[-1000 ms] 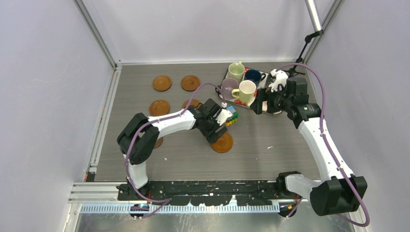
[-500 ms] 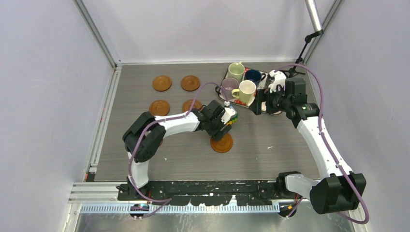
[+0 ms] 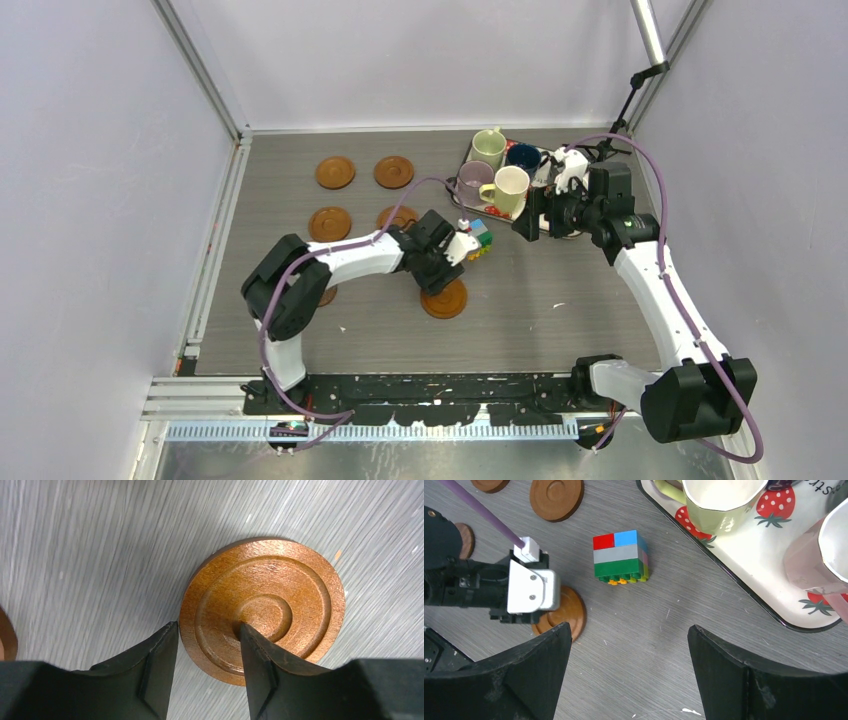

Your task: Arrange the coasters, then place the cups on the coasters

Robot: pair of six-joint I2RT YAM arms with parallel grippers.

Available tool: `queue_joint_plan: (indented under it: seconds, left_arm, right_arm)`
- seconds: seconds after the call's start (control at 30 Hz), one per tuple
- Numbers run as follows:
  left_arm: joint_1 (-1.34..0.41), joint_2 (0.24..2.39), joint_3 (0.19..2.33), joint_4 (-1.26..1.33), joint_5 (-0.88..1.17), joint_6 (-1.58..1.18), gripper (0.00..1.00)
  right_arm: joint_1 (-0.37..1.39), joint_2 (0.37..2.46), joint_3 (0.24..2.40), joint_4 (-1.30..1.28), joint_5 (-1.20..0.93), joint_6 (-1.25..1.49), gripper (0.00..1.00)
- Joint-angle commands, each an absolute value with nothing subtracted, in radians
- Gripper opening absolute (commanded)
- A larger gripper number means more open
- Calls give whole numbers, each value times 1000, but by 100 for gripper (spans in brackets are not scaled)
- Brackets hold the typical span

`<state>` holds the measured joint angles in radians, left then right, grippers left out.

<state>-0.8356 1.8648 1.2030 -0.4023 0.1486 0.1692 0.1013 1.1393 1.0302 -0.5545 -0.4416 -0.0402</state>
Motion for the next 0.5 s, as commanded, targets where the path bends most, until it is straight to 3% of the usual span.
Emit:
queue_joint_plan:
  seconds: [0.0, 0.2, 0.47]
  left_arm:
    - [-746, 1802, 1088, -572, 127, 272, 50]
    - [-615, 1711, 1011, -584, 157, 314, 49]
    - [-593, 1666, 973, -576, 168, 317, 49]
  right_arm:
    - [98, 1146, 1023, -544, -479, -66, 90]
    - [100, 1161, 1024, -549, -499, -66, 89]
    - [105, 1187, 1044, -555, -514, -59, 87]
